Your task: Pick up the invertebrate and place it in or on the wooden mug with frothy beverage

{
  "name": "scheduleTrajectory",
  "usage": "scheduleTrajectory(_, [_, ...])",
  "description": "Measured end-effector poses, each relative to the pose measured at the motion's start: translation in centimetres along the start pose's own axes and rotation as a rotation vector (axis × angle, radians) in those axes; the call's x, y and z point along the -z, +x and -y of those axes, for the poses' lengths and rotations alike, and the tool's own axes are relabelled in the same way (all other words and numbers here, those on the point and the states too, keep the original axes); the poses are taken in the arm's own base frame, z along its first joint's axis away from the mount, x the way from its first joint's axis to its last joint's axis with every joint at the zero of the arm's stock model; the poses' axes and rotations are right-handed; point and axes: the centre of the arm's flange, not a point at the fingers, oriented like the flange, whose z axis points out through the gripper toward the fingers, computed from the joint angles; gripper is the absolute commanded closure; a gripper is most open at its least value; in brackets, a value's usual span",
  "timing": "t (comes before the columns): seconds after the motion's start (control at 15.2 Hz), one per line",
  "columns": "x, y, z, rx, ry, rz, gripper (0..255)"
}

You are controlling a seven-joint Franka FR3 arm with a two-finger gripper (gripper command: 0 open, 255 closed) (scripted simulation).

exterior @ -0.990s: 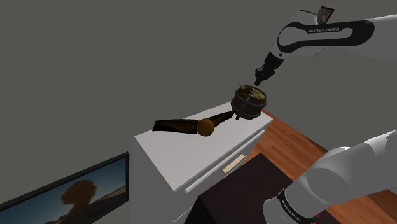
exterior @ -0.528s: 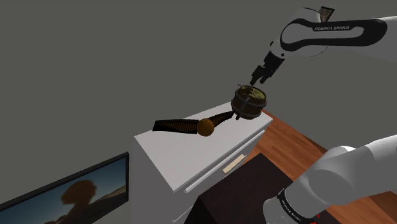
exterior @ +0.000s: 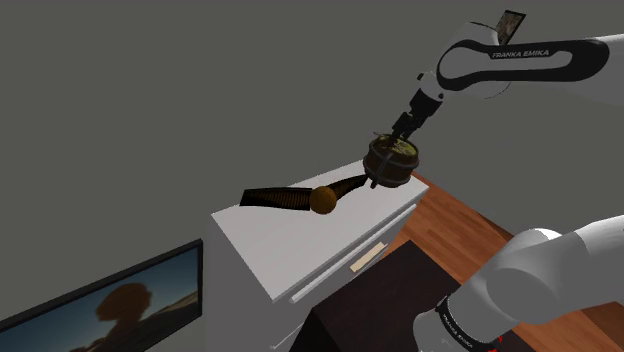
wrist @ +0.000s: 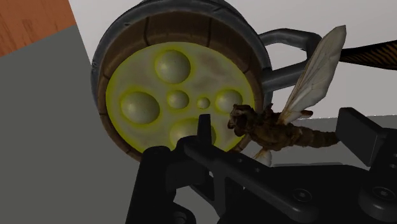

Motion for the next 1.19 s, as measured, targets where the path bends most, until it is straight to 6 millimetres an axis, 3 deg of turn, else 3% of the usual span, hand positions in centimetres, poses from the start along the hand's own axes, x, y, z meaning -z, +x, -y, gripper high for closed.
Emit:
scheduleTrajectory(0.13, [-1.11, 0.02, 0.07, 0.000, 0.000, 0.001, 0])
scheduleTrajectory(0.53, [-1.38, 0.03, 0.01, 0.000, 0.000, 0.000, 0])
scheduleTrajectory(0.59, [-1.38, 0.03, 0.01, 0.000, 0.000, 0.000, 255])
scheduleTrajectory(1.19, [-1.35, 0.07, 0.09, 0.002, 0.000, 0.000, 255])
